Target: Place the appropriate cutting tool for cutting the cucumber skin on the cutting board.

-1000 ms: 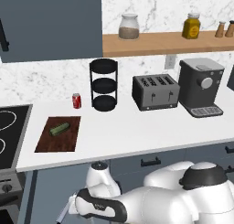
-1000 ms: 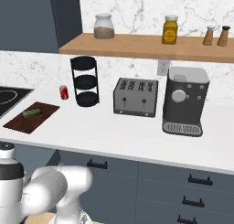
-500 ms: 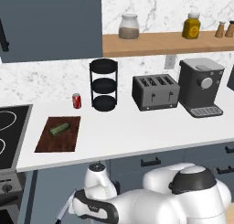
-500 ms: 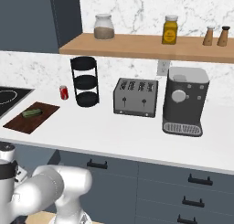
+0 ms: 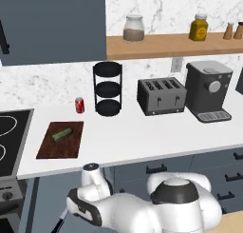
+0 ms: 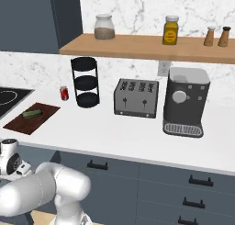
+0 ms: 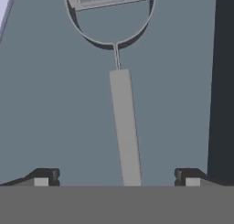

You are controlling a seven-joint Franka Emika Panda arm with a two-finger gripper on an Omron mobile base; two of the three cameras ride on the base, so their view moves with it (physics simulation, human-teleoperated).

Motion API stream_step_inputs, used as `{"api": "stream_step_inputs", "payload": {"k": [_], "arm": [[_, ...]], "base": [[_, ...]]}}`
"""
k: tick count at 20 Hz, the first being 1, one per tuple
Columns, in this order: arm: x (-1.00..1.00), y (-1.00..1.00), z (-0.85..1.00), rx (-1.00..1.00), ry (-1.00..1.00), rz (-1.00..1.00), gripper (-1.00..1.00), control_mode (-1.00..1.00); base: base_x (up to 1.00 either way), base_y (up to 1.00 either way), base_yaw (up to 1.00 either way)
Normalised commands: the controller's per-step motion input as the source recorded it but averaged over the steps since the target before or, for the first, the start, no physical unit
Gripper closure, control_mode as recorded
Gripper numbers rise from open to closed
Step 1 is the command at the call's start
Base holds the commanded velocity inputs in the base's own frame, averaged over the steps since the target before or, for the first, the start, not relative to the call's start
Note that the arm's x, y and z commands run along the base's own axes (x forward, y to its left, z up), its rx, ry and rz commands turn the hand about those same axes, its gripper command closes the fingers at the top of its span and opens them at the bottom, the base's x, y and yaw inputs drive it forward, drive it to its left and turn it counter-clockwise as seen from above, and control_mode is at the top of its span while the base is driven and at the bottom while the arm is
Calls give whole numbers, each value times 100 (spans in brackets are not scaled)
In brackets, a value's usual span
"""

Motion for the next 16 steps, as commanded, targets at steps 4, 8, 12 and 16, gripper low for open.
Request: {"api": "stream_step_inputs", "payload": {"k": [4,8,12,16], "arm": [[-24,7,-61,0,10,0,-100,-100],[-22,32,-53,0,12,0,-100,-100],[-66,29,-65,0,5,0,-100,-100],[-98,28,-76,3,0,0,-100,-100]], "base": [[0,0,0],[0,0,0],[0,0,0],[0,0,0]]}}
